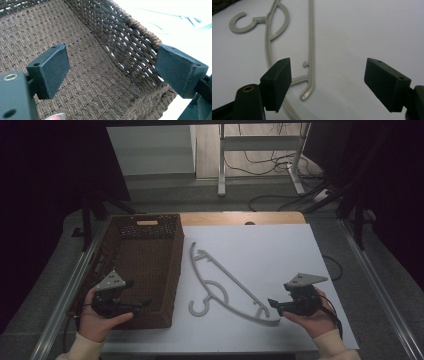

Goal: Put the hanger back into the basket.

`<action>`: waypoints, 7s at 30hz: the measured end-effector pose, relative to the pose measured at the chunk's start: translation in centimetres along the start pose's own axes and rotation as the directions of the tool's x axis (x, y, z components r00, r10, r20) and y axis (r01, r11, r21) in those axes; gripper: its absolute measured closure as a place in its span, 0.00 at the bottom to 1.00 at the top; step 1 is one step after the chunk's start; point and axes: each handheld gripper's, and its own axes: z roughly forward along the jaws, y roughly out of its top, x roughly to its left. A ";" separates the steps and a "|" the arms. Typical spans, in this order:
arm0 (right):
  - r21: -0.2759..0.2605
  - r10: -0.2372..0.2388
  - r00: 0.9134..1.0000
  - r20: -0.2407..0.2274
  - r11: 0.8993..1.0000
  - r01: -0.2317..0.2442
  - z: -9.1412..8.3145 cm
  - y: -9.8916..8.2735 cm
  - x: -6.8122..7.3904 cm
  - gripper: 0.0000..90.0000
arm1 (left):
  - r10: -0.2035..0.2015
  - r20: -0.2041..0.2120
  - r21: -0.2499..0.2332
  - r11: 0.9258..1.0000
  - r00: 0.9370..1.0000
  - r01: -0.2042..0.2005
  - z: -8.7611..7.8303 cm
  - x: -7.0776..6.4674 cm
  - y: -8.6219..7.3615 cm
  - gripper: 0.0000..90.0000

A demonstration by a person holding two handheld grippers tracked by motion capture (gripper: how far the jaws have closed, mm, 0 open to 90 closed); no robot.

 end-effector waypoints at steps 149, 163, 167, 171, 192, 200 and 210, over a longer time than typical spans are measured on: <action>0.048 0.041 0.926 -0.375 0.999 -0.024 2.7 5.9 4.8 0.91 | -0.008 0.047 -0.084 0.996 0.999 0.012 0.3 -1.7 1.8 0.16; 0.019 0.074 0.907 -0.414 0.997 -0.072 2.5 5.8 5.1 0.91 | 0.012 0.139 -0.088 0.996 0.990 0.001 2.0 -4.0 3.3 0.18; 0.001 0.093 0.904 -0.418 0.995 -0.102 2.5 5.7 5.4 0.91 | 0.004 0.181 -0.093 0.996 0.983 0.014 3.0 -4.9 4.1 0.18; -0.015 0.105 0.901 -0.422 0.992 -0.122 2.5 5.6 5.5 0.91 | -0.003 0.214 -0.095 0.995 0.977 0.024 3.9 -5.7 4.8 0.19; -0.124 0.257 0.856 -0.449 0.931 -0.344 2.7 6.4 4.4 0.91 | 0.005 0.356 -0.078 0.997 0.934 0.025 7.6 -9.7 6.7 0.21; -0.150 0.253 0.853 -0.457 0.923 -0.355 2.7 6.6 4.5 0.91 | -0.019 0.407 -0.069 0.996 0.913 0.052 9.0 -10.1 6.9 0.23; -0.192 0.248 0.850 -0.464 0.909 -0.370 2.7 7.2 5.1 0.91 | -0.025 0.483 -0.054 0.997 0.875 0.058 11.0 -11.4 7.4 0.29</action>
